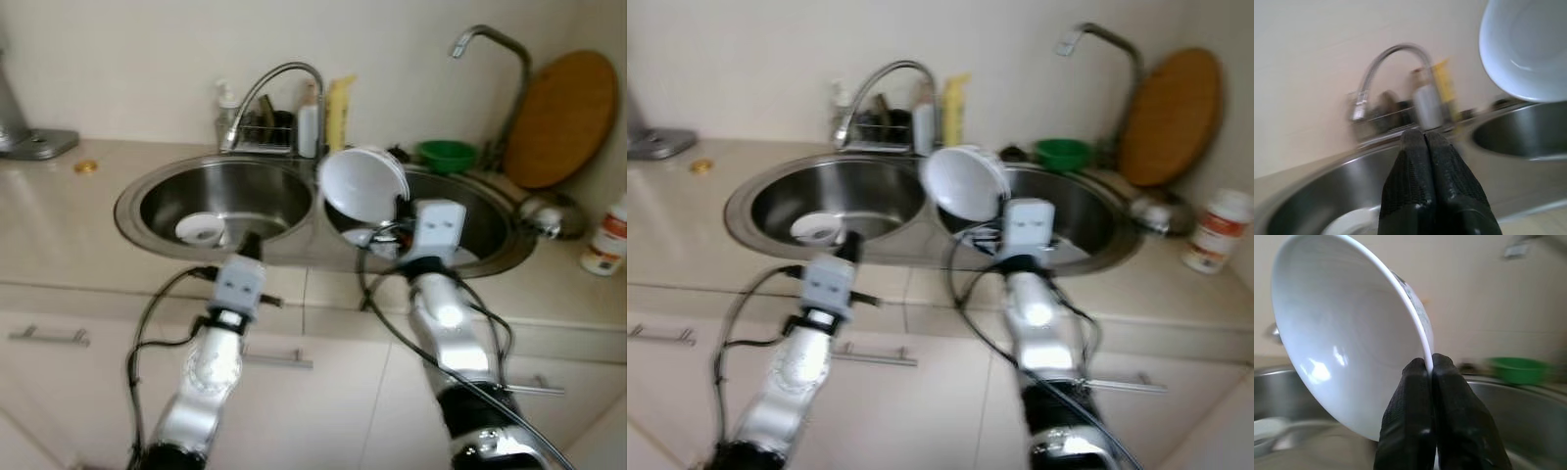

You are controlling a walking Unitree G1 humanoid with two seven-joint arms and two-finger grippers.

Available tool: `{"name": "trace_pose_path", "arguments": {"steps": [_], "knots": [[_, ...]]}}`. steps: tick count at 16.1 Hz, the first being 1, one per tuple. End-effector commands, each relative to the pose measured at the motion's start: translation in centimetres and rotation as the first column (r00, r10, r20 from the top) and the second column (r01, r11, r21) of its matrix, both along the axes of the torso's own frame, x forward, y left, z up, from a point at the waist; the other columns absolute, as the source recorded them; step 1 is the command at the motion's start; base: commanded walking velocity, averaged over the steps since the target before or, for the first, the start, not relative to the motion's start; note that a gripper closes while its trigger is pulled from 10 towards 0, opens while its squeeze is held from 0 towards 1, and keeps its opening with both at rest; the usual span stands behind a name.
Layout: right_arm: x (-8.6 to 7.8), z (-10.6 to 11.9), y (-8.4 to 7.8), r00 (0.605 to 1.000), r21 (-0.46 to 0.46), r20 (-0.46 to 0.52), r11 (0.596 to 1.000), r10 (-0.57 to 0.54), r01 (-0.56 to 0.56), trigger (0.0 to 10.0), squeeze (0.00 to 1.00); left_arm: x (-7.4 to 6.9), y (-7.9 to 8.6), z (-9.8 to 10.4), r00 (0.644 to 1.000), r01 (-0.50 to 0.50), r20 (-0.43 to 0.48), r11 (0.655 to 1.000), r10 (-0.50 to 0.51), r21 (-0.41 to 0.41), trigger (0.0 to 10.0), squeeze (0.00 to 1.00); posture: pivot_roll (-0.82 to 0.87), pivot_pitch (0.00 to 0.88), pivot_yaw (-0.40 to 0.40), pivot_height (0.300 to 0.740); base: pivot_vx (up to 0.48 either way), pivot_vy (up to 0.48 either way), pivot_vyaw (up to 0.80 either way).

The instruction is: Kitchen organization

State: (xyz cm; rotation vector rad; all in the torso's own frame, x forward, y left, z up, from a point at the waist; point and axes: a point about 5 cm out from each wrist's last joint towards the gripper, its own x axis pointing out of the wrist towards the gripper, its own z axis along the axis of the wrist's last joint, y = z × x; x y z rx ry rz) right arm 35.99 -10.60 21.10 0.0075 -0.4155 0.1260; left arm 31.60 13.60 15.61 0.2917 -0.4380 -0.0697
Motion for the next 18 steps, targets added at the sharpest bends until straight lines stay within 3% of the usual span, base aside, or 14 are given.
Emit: {"name": "trace_pose_path", "arguments": {"steps": [1, 4, 9, 14, 18], "knots": [[0.1, 0.4, -1.2, 0.999, 0.002, 0.015, 0.999, -0.034, 0.034, 10.0, 0.00, -0.1, -0.9, 0.4, 1.000, 0.026, 0.013, 1.000, -0.026, -0.008, 10.0, 0.00, 0.05, 0.000, -0.014, 0.740, 0.322, 0.000, 0.00], [0.3, 0.4, -1.1, 0.999, -0.012, 0.003, 0.999, -0.034, 0.034, 10.0, 0.00, -0.2, -1.0, 0.3, 1.000, 0.025, 0.011, 1.000, -0.025, -0.009, 10.0, 0.00, 0.05, 0.000, -0.013, 0.740, 0.312, 0.000, 0.00], [1.4, -0.5, -1.8, 0.993, -0.035, -0.108, 0.998, -0.055, 0.051, 10.0, 0.00, -0.1, -0.9, 0.3, 1.000, 0.023, 0.010, 1.000, -0.022, -0.009, 10.0, 0.00, 0.05, 0.000, -0.012, 0.740, 0.292, 0.000, 0.00], [2.5, -2.7, -2.5, 0.953, -0.133, -0.277, 0.987, -0.124, 0.090, 10.0, 0.00, -0.1, -1.3, 0.2, 0.999, 0.038, -0.005, 0.999, -0.038, -0.006, 10.0, 0.00, 0.05, 0.000, -0.009, 0.740, 0.000, 0.000, 0.00], [3.4, -2.3, -3.4, 0.925, -0.108, -0.339, 0.984, -0.169, 0.140, 10.0, 0.00, -0.1, -1.4, 0.1, 0.999, 0.045, -0.014, 0.999, -0.045, -0.001, 10.0, 0.00, 0.05, 0.000, -0.008, 0.740, 0.000, 0.000, 0.00]]}}
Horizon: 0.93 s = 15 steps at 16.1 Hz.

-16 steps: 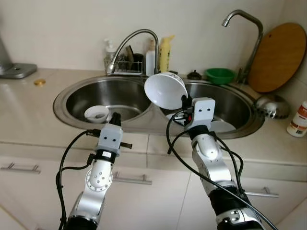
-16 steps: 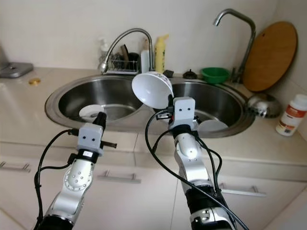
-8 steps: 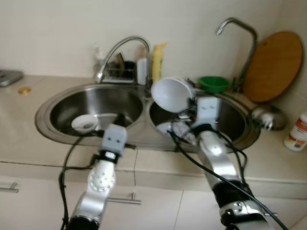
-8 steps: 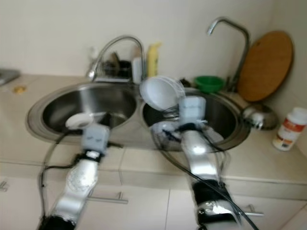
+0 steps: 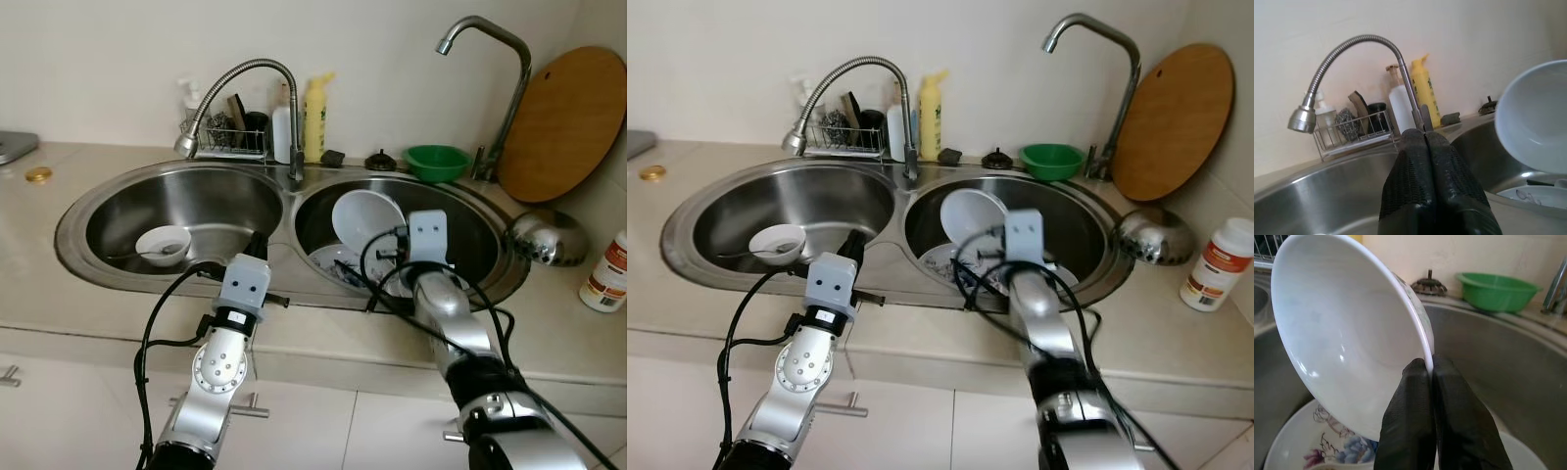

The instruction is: Kitchen organization

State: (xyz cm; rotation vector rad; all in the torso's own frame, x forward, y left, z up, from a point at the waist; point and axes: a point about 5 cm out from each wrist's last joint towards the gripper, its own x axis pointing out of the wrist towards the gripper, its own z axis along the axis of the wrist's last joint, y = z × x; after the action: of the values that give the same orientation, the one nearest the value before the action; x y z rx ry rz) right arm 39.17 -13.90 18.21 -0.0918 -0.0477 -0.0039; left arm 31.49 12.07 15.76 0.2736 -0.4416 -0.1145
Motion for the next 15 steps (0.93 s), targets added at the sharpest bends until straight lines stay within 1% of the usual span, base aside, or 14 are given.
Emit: {"name": "trace_pose_path", "arguments": {"steps": [1, 2, 3, 4, 5, 6, 7, 9, 12, 13, 14, 15], "knots": [[0.3, 0.5, -0.2, 1.000, -0.010, -0.006, 1.000, -0.015, 0.015, 10.0, 0.00, 0.0, 0.1, -0.1, 1.000, -0.001, -0.011, 1.000, 0.001, 0.008, 10.0, 0.00, 0.05, 0.000, -0.008, 0.740, 0.000, 0.000, 0.00], [0.4, 0.4, -0.2, 1.000, -0.040, -0.023, 0.999, -0.014, 0.013, 10.0, 0.00, 0.0, 0.1, -0.1, 1.000, 0.000, -0.012, 1.000, 0.000, 0.009, 10.0, 0.00, 0.05, 0.000, -0.008, 0.740, 0.000, 0.000, 0.00], [0.6, -0.5, 0.3, 0.993, -0.101, -0.109, 0.993, 0.042, -0.054, 10.0, 0.00, 0.0, 0.0, -0.2, 1.000, 0.001, -0.014, 1.000, -0.001, 0.011, 10.0, 0.00, 0.05, 0.000, -0.010, 0.740, 0.000, 0.000, 0.00], [0.5, -1.2, 0.8, 0.982, -0.134, -0.168, 0.985, 0.086, -0.109, 10.0, 0.00, 0.1, 0.0, -0.2, 1.000, 0.001, -0.015, 1.000, -0.001, 0.011, 10.0, 0.00, 0.05, 0.000, -0.011, 0.740, 0.000, 0.000, 0.00], [0.4, -2.1, 1.2, 0.967, -0.148, -0.225, 0.977, 0.118, -0.153, 10.0, 0.00, 0.0, -0.1, -0.2, 1.000, 0.001, -0.016, 1.000, 0.000, 0.011, 10.0, 0.00, 0.05, 0.000, -0.012, 0.740, 0.000, 0.000, 0.00], [0.3, -2.6, 1.5, 0.956, -0.150, -0.262, 0.973, 0.132, -0.175, 10.0, 0.00, 0.0, -0.1, -0.2, 1.000, 0.001, -0.017, 1.000, 0.000, 0.011, 10.0, 0.00, 0.05, 0.000, -0.012, 0.740, 0.000, 0.000, 0.00], [-0.1, -3.6, 2.0, 0.935, -0.156, -0.319, 0.965, 0.152, -0.210, 10.0, 0.00, 0.0, -0.1, -0.3, 1.000, 0.000, -0.019, 1.000, 0.000, 0.011, 10.0, 0.00, 0.05, 0.000, -0.013, 0.740, 0.000, 0.000, 0.00], [-0.3, -4.3, 2.3, 0.922, -0.156, -0.348, 0.959, 0.169, -0.235, 10.0, 0.00, 0.0, -0.1, -0.3, 1.000, 0.000, -0.021, 1.000, 0.001, 0.012, 10.0, 0.00, 0.05, 0.000, -0.014, 0.740, 0.000, 0.000, 0.00], [-0.5, -5.0, 2.3, 0.895, -0.163, -0.409, 0.951, 0.178, -0.264, 10.0, 0.00, 0.0, -0.1, -0.4, 1.000, -0.002, -0.025, 1.000, 0.002, 0.015, 10.0, 0.00, 0.05, 0.000, -0.014, 0.740, 0.000, 0.000, 0.00], [-0.6, -5.1, 2.4, 0.891, -0.165, -0.414, 0.948, 0.185, -0.274, 10.0, 0.00, 0.0, 0.0, -0.5, 1.000, -0.003, -0.027, 1.000, 0.003, 0.017, 10.0, 0.00, 0.05, 0.000, -0.014, 0.740, 0.000, 0.000, 0.00], [-0.7, -5.1, 2.6, 0.892, -0.148, -0.404, 0.948, 0.203, -0.283, 10.0, 0.00, 0.0, 0.0, -0.5, 1.000, -0.004, -0.029, 1.000, 0.004, 0.017, 10.0, 0.00, 0.05, 0.000, -0.015, 0.740, 0.000, 0.000, 0.00], [-0.7, -4.9, 2.6, 0.897, -0.130, -0.388, 0.951, 0.211, -0.280, 10.0, 1.00, 0.0, 0.0, -0.5, 1.000, -0.004, -0.030, 1.000, 0.005, 0.018, 10.0, 0.00, 0.05, 0.000, -0.015, 0.740, 0.000, 0.000, 0.00]]}}
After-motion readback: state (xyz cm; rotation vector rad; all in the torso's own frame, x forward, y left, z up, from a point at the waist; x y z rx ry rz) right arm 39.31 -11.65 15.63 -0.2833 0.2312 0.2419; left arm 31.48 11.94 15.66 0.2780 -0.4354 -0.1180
